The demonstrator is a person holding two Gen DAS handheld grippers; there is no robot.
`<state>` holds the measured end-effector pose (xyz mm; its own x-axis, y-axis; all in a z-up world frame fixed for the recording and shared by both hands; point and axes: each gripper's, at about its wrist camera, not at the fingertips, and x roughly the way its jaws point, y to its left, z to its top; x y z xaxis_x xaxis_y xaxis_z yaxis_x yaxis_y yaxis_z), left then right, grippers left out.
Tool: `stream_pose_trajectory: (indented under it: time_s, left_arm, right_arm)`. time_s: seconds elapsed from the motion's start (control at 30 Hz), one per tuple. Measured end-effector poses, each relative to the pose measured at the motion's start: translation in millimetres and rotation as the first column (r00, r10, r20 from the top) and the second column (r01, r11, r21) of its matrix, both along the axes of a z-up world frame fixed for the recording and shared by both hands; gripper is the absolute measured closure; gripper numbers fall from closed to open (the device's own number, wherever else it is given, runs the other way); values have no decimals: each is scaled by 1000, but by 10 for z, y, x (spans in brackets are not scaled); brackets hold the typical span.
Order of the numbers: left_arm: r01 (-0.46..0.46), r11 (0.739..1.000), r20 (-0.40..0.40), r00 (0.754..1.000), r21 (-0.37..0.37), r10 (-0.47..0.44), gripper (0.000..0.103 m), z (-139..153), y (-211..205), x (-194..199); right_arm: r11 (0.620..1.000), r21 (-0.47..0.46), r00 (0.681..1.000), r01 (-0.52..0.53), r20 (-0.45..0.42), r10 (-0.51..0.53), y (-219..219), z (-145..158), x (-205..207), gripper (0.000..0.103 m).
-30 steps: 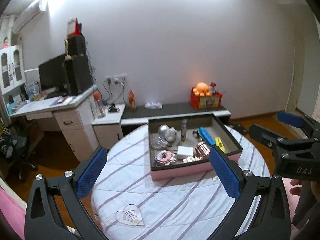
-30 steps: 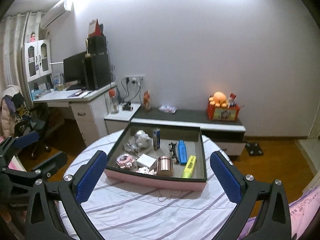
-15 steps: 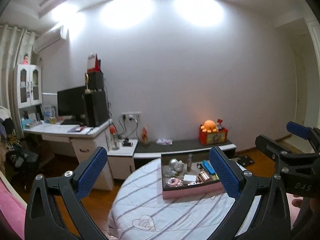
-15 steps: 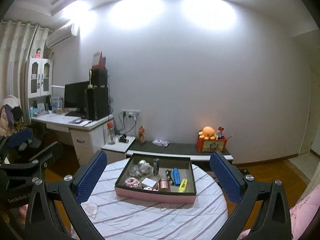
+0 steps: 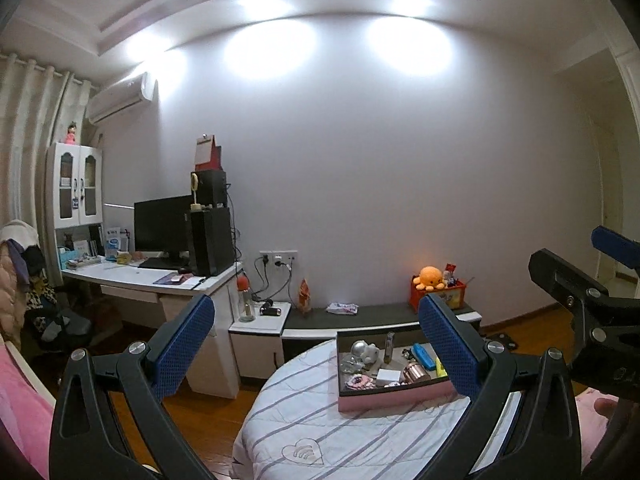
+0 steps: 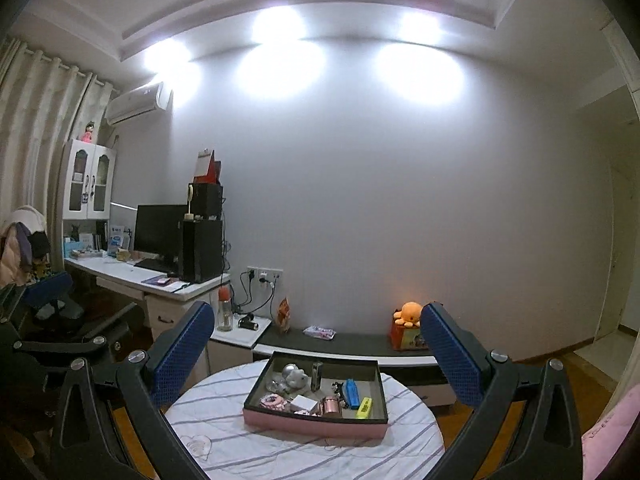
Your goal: Organize rigid objects
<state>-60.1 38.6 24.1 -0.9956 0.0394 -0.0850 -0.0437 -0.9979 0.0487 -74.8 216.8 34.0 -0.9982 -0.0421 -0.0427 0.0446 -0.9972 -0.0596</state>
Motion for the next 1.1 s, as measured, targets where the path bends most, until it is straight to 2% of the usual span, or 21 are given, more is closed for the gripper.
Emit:
stream_pose_trajectory:
  time_s: [0.27, 0.67, 1.1]
  left_arm:
    - [-15, 1000, -31, 999, -6, 15, 0, 13, -28, 118]
    - [-1, 1000, -68, 998, 18, 2, 0, -3, -52, 127]
    - [-5, 1000, -44, 999, 15, 5, 0, -65, -42, 9]
  right_arm:
    - [999, -34, 1000, -12, -8, 12, 7, -42, 28, 0]
    - [1000, -21, 999, 16, -34, -17, -55, -59, 86, 0]
    - [999, -20, 1000, 25, -9, -25, -64, -131, -21, 0]
